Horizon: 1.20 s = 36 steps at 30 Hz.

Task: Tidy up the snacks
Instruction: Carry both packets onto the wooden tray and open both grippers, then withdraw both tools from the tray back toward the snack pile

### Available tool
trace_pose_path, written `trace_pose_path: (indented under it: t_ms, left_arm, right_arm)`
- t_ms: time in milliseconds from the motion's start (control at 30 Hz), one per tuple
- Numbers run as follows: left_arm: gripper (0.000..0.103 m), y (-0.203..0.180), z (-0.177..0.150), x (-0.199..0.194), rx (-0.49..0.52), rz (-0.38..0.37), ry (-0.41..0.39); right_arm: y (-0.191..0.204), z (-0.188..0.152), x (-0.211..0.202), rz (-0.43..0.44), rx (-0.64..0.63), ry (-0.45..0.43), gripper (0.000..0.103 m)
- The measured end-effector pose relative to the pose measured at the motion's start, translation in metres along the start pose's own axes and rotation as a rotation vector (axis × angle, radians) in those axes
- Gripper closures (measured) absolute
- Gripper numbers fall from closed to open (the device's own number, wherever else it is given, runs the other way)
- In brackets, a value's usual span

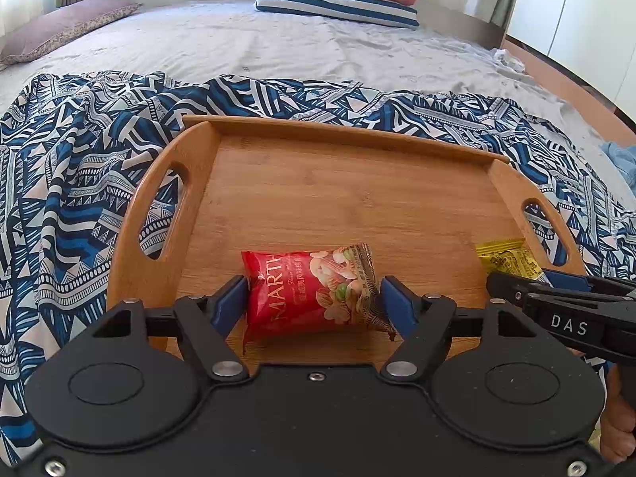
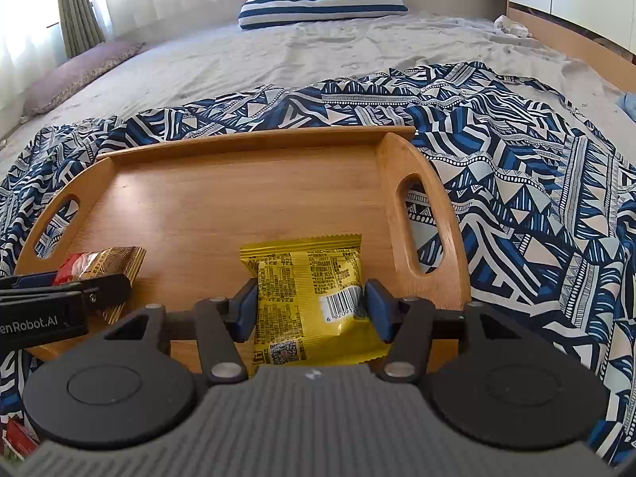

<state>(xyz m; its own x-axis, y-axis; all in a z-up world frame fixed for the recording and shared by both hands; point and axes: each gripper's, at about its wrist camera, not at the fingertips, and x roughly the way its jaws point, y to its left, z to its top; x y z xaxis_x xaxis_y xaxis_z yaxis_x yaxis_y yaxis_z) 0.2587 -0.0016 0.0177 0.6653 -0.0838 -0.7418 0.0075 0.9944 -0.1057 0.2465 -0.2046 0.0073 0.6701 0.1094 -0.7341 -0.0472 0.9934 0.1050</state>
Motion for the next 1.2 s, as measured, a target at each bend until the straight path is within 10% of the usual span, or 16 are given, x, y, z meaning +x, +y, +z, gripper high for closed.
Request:
trace_pose_path:
  t_ms: [467,1200]
  left_arm:
    - [0.031,-0.014,-0.005,0.007,0.097,0.059,-0.010]
    - [0.000,-0.001,-0.007,-0.055,0.125,-0.007,-0.080]
  right_arm:
    - [0.005,0.003,0.005,-0.011,-0.041,-0.002,0.041]
    - [-0.008,0.001,-0.046,0.053,0.008,-0.102,0.000]
